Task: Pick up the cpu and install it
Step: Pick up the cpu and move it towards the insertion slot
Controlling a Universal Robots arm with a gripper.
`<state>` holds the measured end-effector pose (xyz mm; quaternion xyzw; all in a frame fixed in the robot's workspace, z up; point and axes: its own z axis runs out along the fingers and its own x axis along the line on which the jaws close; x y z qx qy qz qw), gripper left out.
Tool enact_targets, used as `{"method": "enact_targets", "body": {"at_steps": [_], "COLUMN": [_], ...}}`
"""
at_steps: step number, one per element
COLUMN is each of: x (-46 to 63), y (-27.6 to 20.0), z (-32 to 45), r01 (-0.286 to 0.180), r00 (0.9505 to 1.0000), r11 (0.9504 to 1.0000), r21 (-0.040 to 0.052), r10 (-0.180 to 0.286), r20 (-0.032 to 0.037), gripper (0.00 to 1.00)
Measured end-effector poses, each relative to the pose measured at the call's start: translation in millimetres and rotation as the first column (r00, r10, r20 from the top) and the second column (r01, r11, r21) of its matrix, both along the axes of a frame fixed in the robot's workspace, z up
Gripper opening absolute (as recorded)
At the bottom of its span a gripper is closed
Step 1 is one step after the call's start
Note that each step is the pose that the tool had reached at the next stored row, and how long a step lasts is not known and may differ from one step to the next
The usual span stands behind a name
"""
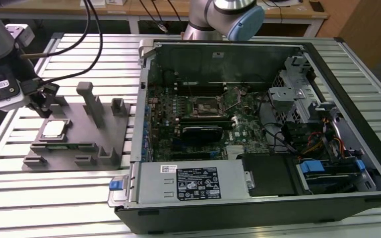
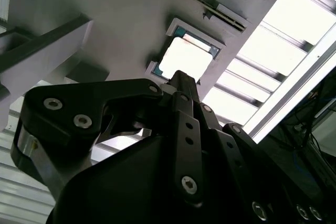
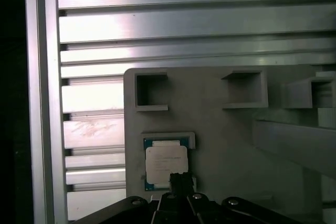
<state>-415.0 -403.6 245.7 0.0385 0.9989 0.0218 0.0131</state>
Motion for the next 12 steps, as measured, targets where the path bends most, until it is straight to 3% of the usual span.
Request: {"method": "enact_targets", "body": {"at_steps": [12], "x": [-0.4], "y": [-0.3], "z": [-3.8], "r01": [0.000], "r00": [1.0000], "r11": [1.0000], "r21": [0.0000], "r10": [0.000], "r20": [0.0000], "gripper": [0.11]}}
